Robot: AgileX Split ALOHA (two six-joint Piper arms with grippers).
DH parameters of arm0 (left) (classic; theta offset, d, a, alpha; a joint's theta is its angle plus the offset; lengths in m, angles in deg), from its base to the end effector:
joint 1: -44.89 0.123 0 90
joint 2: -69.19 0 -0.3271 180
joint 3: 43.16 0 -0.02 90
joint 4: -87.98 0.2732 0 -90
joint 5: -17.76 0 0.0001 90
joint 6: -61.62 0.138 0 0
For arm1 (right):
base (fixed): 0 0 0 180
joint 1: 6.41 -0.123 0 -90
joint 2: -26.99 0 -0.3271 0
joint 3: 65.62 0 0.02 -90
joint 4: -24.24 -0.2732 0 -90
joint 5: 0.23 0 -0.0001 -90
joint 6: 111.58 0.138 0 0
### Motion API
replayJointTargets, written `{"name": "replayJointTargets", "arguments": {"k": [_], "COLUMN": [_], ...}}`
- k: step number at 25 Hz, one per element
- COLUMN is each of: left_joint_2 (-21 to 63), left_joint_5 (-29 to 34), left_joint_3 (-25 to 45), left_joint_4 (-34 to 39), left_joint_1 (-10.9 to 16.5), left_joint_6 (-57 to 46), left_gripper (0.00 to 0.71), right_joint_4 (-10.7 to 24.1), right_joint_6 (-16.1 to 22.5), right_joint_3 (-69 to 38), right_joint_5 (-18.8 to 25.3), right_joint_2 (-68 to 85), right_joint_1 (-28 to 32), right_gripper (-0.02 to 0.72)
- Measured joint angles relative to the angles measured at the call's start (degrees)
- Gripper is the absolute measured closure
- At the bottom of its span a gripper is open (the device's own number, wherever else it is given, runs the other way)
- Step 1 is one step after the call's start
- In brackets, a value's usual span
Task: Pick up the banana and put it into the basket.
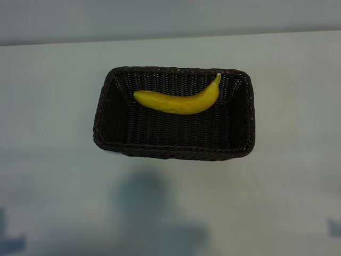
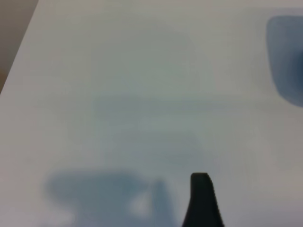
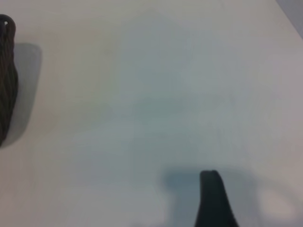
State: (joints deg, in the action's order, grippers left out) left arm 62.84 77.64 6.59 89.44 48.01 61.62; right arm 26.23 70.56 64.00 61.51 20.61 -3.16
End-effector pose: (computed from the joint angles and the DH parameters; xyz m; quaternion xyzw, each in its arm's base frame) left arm 0.0143 0.0038 0.2676 -0.0235 0.8476 0.0272 0.5295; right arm 0.0134 -0.0050 0.2600 0.0412 0.8583 -0.0223 0.5110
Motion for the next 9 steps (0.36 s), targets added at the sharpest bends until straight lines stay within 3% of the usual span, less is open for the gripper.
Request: {"name": "replayJointTargets", "arguments": {"k": [9], "left_joint_2": [0.0], "left_joint_5": [0.0], "left_joint_3": [0.0], "left_joint_4": [0.0], "left_joint_1": [0.0], "left_joint_6": [0.0], "left_gripper": [0.172], "right_joint_4": [0.0], "right_joint_6": [0.0], "right_joint_3": [0.0], "right_joint_5": [0.0], "right_joint_2": [0.0], "right_joint_1": [0.0], "right_gripper": [0.312]}}
